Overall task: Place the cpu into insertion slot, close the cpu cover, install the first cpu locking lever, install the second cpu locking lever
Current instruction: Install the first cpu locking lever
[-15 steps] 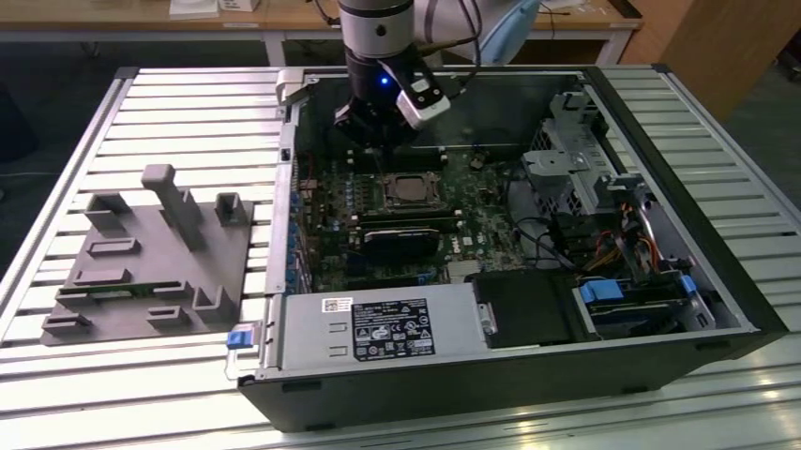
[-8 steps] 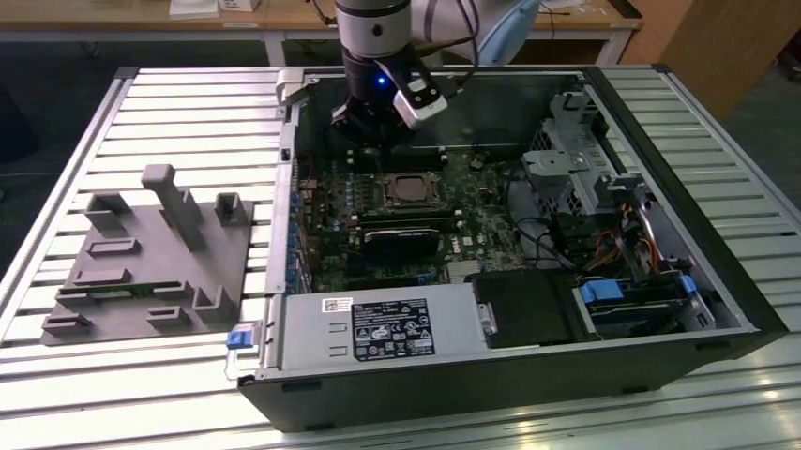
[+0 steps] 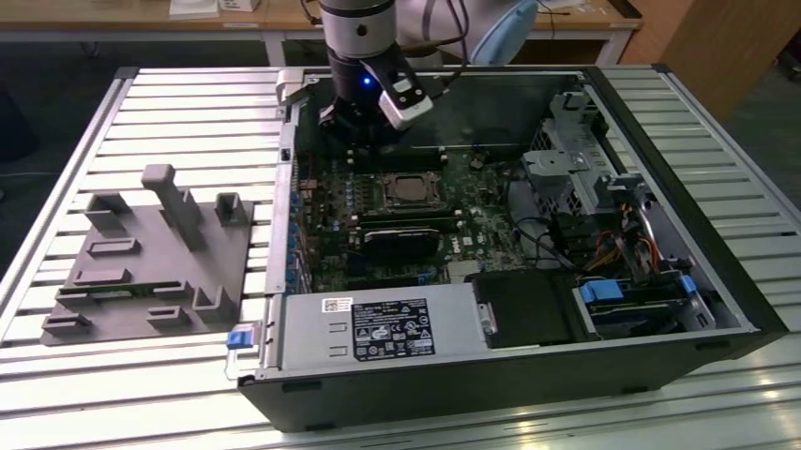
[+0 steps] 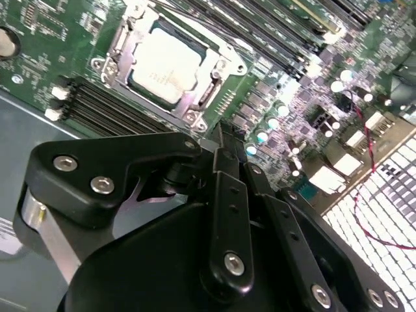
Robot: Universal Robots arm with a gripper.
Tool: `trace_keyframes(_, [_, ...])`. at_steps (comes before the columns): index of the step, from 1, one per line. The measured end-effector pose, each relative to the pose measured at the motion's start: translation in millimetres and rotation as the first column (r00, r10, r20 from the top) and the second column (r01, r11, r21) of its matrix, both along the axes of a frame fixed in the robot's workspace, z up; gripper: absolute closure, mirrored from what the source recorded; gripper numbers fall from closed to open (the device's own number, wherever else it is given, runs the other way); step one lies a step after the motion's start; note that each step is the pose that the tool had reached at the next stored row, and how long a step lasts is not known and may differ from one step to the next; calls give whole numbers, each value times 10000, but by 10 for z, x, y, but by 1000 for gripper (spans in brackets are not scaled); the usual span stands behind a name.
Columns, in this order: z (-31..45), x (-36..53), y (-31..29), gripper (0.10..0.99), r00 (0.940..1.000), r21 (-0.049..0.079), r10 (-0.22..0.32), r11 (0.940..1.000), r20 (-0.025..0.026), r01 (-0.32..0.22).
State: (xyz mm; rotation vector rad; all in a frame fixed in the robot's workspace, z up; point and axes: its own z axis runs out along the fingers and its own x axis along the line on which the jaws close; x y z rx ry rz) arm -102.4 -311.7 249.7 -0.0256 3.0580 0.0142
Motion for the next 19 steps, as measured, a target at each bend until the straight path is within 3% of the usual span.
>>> trace_keyframes(4, [-1,-50,-1,980,10000,54,0,10000,-1,0])
trace_keyframes(11, [-2,-86,-6,980,10000,576,0,9983,0,0])
trace_keyframes(12, [-2,-99,-9,980,10000,895,0,9960,-2,1])
trace_keyframes(14, [-3,-101,-11,980,10000,1167,0,9932,1,0])
trace_keyframes(17, [-2,-104,-14,980,10000,1493,0,9888,0,0])
trace_keyframes(19, [-3,-105,-16,980,10000,1632,0,9866,-1,1])
